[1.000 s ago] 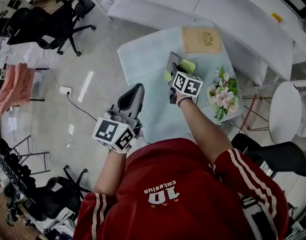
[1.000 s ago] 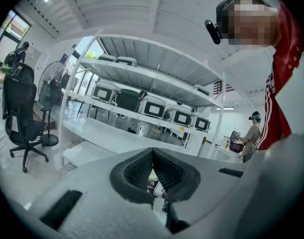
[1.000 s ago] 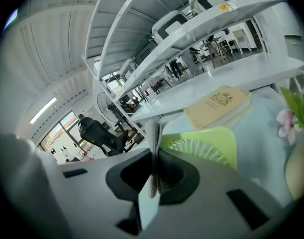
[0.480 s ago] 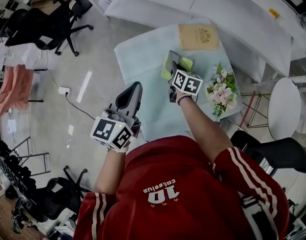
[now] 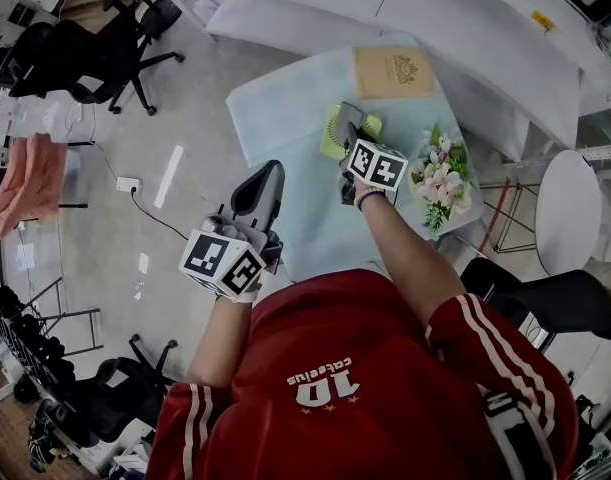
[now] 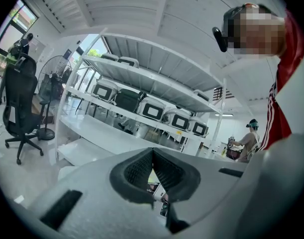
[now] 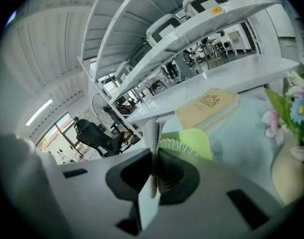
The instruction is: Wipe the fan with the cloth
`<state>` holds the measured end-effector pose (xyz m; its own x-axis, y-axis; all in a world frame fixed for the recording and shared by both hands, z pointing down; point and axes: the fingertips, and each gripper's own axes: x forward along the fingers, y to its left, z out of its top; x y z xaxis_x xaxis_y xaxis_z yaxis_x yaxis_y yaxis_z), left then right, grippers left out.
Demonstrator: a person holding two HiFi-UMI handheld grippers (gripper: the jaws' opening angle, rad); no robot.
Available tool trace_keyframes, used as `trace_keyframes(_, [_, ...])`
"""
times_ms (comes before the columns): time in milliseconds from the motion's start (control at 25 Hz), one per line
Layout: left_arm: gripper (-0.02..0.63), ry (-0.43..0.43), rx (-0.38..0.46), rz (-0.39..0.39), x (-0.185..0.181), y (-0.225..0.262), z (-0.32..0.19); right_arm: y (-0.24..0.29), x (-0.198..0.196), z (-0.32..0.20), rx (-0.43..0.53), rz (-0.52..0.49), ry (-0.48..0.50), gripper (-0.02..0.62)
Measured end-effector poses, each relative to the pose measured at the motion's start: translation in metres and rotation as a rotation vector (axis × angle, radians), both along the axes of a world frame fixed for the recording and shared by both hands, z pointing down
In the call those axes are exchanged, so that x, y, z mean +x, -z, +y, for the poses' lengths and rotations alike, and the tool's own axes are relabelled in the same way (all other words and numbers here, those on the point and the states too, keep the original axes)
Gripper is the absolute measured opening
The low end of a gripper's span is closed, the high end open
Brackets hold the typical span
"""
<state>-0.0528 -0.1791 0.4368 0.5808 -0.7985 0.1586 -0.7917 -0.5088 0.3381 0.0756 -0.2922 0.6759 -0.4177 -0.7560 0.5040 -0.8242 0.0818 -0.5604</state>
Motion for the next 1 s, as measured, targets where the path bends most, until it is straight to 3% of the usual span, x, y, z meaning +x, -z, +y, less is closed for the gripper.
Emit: trace_keyframes(1000, [0.003,-0.096,0.009,-0.005,0.031,0.008,-0.001,0.006,0.043,0.013,0.01,0.047,-0.069,0.023])
